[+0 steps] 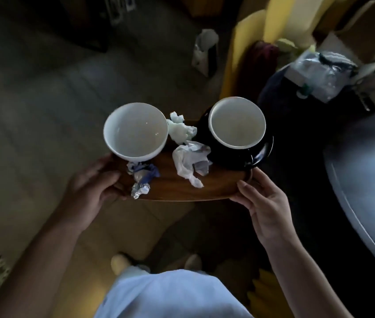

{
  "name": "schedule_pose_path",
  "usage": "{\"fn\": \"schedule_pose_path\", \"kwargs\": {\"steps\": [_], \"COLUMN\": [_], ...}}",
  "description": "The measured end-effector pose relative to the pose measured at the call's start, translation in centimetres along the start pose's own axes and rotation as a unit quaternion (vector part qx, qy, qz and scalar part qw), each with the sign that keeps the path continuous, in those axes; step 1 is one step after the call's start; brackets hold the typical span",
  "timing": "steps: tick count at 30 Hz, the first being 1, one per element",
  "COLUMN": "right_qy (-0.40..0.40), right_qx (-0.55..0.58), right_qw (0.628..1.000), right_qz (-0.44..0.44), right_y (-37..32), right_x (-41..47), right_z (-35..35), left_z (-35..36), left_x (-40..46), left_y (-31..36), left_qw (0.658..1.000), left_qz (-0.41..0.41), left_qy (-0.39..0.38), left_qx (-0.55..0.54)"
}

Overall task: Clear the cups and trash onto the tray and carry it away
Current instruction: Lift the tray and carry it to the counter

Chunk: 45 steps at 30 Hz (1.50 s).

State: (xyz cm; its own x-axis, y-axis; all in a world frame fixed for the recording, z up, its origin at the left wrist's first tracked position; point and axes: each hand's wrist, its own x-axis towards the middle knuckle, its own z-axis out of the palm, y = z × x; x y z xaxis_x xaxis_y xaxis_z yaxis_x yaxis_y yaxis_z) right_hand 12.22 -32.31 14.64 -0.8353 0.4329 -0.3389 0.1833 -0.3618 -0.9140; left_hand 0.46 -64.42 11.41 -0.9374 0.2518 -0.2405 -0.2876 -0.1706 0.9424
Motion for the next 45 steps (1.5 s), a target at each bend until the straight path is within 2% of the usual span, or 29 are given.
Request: {"fn": "schedule_pose_path", "kwargs": {"steps": [12, 17, 21, 29, 33, 35, 41, 43, 45], "right_qy": [-0.159, -0.269, -0.356, -0.519, -0.605, -0.645, -0.740, -0.759, -0.773], "right_qx": [-0.048, -0.081, -0.112, -0.187, -0.213, -0.225, -0.265, -0.272, -0.271], "right_qw": [0.986, 0.960, 0.927, 0.832, 0.765, 0.729, 0.616, 0.590, 0.571], "right_qz": [0.010, 0.022, 0.039, 0.060, 0.056, 0.050, 0.046, 0.054, 0.057], "right_y": [5.8, 7.8, 9.9, 14.0, 15.3, 16.4, 21.0, 22.5, 24.0], "right_x": [0.7, 1.4, 2.4, 3.0, 2.0, 1.1, -5.0, -8.0, -11.4], "right_z": [27.9, 38.2, 46.3, 63.5, 72.0, 75.8, 84.9, 87.2, 89.0], "left_z": [-24.5, -31.5, -37.1, -44.3, -46.7, -47.4, -49.0, -49.5, -49.9], "left_x": [-6.1, -9.8, -12.2, -15.2, -16.7, -17.8, -23.3, -25.5, -27.7], "left_y": [7.6, 9.4, 8.8, 8.2, 8.9, 9.3, 10.0, 9.6, 9.4], "left_qw": [0.977, 0.950, 0.923, 0.846, 0.802, 0.778, 0.667, 0.624, 0.599], "left_qz": [0.087, 0.134, 0.120, 0.141, 0.174, 0.192, 0.207, 0.225, 0.229], "left_qy": [0.193, 0.267, 0.351, 0.499, 0.541, 0.571, 0.691, 0.718, 0.740], "left_qx": [-0.026, -0.089, -0.103, -0.126, -0.182, -0.176, -0.188, -0.209, -0.204]}}
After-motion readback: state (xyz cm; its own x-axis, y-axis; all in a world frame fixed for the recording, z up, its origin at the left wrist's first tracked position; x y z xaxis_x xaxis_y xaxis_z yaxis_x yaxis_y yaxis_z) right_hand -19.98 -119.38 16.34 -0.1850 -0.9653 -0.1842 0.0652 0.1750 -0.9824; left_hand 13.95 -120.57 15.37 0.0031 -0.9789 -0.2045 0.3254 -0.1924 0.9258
